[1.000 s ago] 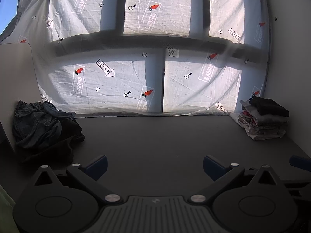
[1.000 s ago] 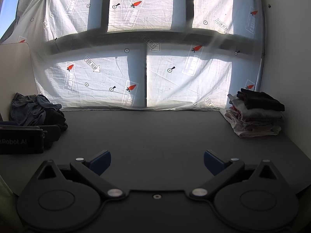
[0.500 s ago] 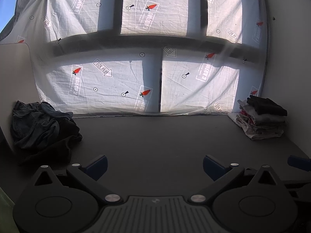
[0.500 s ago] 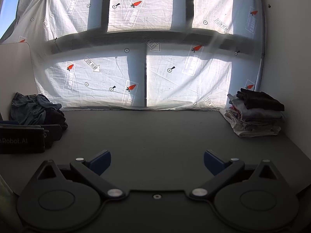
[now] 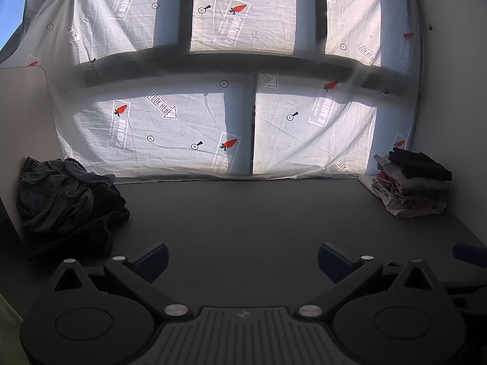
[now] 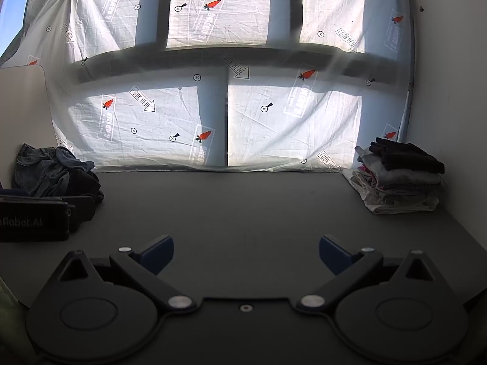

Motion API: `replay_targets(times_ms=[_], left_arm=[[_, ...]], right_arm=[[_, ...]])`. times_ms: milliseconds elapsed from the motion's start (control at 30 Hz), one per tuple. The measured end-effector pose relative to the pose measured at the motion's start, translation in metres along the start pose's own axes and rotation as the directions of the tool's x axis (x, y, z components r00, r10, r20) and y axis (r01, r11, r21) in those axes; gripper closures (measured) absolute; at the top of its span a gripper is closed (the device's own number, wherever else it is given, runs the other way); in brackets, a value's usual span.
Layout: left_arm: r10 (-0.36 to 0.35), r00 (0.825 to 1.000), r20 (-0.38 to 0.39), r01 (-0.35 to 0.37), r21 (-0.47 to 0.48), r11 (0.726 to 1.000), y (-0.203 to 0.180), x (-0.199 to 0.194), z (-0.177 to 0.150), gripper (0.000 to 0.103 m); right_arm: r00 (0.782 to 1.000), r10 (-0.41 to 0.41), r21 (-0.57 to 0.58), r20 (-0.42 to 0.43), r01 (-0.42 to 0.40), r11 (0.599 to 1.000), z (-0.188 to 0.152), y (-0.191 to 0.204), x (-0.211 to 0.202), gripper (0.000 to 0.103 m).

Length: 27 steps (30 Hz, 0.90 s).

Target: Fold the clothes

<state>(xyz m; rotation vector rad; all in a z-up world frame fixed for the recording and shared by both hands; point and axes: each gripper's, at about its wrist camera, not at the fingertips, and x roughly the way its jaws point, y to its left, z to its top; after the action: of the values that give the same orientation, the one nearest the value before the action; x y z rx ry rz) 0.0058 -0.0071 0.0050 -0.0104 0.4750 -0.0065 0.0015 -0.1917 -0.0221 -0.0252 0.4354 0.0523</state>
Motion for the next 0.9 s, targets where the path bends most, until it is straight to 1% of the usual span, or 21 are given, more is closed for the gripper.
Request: replay_targets(times_ms=[67,200,267,700,900], left_arm=[[-0.003,1.000,0.003,0.003,0.000,1.000,0.001,0.000,-0.004,0.000],[-0.003,1.000,0.002,0.003,0.000,1.000,0.002,0.002,-0.002,0.000],[-0.003,1.000,0.007,0.003,0.003,1.000,0.001,0.002,-0.007,0.000],[-0.008,1.000,0.007,0.008,-0.002,1.000,0.003,0.009,-0.004,0.000],[-0.013,1.000,-0.002,0.013,0.001,1.000,0.004,0.018,-0.001,0.000]], right_arm=[[1.000,-0.001,-0.001,0.000,0.001,1.000,0.000,0.000,0.000,0.000],[1.000,-0.003,-0.004,0.000,0.003,1.000,0.001,0.002,0.001,0.000],[1.000,-0.006,-0.003,0.001,0.006,1.000,0.000,0.002,0.001,0.000],[1.000,-0.014,-0.011,0.003,0.014,1.000,0.002,0.004,0.005,0.000],[0.999,-0.038,-0.008,0.005,0.038,0.999,0.006,0.005,0.012,0.000]])
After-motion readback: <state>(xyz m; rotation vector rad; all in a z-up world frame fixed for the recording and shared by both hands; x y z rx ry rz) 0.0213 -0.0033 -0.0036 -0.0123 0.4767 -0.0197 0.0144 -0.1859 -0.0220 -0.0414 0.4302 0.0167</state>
